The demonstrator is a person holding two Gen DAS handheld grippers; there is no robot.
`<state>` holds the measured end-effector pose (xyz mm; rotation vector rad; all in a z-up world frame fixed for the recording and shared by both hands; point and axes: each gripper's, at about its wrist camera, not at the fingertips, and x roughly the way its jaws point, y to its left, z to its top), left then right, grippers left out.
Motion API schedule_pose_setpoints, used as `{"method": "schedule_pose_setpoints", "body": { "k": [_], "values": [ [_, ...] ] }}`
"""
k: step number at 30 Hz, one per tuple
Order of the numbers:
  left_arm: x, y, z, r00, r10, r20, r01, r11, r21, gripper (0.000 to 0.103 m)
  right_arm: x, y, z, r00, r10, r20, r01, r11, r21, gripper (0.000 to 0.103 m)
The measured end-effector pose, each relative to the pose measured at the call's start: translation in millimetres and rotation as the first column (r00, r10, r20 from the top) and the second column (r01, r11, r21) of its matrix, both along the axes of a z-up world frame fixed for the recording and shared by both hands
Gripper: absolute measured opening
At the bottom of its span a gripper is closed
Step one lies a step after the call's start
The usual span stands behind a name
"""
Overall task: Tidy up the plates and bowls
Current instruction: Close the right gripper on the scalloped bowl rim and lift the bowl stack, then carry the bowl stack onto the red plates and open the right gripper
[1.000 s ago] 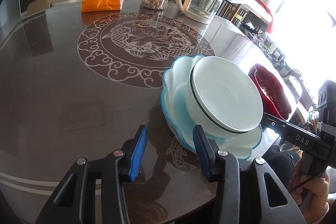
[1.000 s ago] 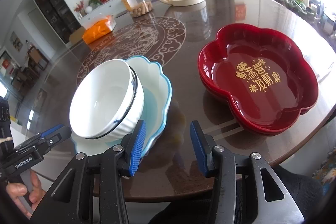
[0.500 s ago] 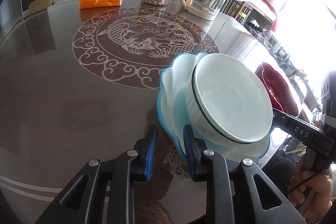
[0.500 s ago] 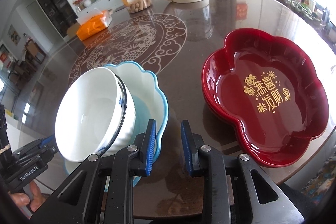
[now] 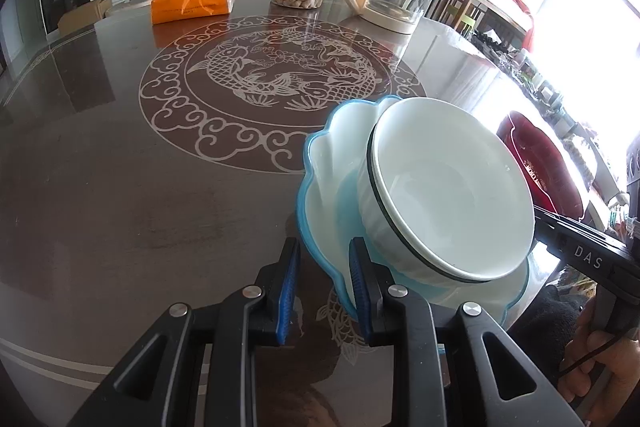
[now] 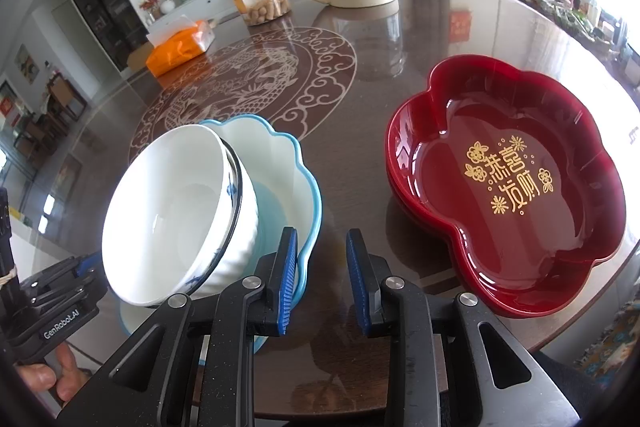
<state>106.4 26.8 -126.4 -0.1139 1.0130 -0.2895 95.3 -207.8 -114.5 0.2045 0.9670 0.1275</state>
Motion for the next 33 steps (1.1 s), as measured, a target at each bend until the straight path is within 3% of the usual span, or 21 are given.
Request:
{"method": "schedule_pose_setpoints", "body": {
  "k": [4,5,7,11,14,16,18,20,23,25,28,33],
  "values": [
    [1.5,0.6,-1.9,1.0,0.002,-0.005,-0.002,1.0,-0.008,0.027,-0.5,-0.5,-0.1,1.0,-0.004,-0.001,0.004,1.0,-0.003,0.033],
    [2.0,1.5,-2.7,1.0,0.003,-0.008,-0.003,1.0,-0.01,0.032,-0.3,-1.4,-0.6,1.0,-0.006,-0.002,0.006,1.0,0.002,0.037],
    [2.0,3.9,-5.1,1.0,0.009,-0.018,-0.009,1.0,-0.016,0.044,0.1,-3.3,-1.5,1.0,-0.009,-0.001,0.01,1.0,0.019,0.055],
    [-0.2,10.4,-9.8,0.999,0.03,-0.017,-0.03,0.999,-0.03,0.06,0.8,-7.0,-5.1,1.0,-0.016,-0.018,0.017,0.999,0.046,0.056],
    [0.3,11.5,-9.9,0.999,0.033,-0.009,-0.033,0.999,-0.026,0.061,2.8,-5.7,-5.9,0.999,-0.015,-0.028,0.016,0.999,0.037,0.06],
    [1.0,11.2,-9.1,0.999,0.032,-0.003,-0.032,0.999,-0.026,0.06,5.1,-1.8,-6.3,0.999,0.001,-0.036,0.0,1.0,0.023,0.06],
    [2.1,10.2,-8.6,1.0,0.023,-0.002,-0.023,0.999,-0.031,0.051,7.6,0.9,-6.5,0.999,0.005,-0.038,-0.004,1.0,0.007,0.056],
    [2.4,7.9,-6.5,1.0,0.005,0.006,-0.005,0.999,-0.051,0.03,10.4,2.4,-7.9,0.999,0.015,-0.044,-0.015,1.0,0.006,0.03],
    [0.6,1.1,-3.1,0.999,0.005,0.031,-0.004,0.999,-0.036,0.019,13.0,7.9,-8.6,0.998,0.047,-0.044,-0.046,0.999,0.017,0.013],
    [1.1,4.1,-3.8,0.999,0.027,0.029,-0.025,0.998,-0.064,0.018,11.5,12.5,-7.8,0.998,0.049,-0.037,-0.049,0.999,-0.019,0.014],
    [3.8,7.2,-2.3,0.999,0.045,0.012,-0.044,0.995,-0.094,0.018,12.0,8.1,-8.2,0.998,0.047,-0.038,-0.046,0.999,0.019,0.014],
    [2.2,4.9,14.8,0.996,0.053,0.073,-0.047,0.995,-0.087,0.018,9.2,8.0,-5.7,0.998,0.054,-0.029,-0.053,0.998,0.036,0.014]
  ]
}}
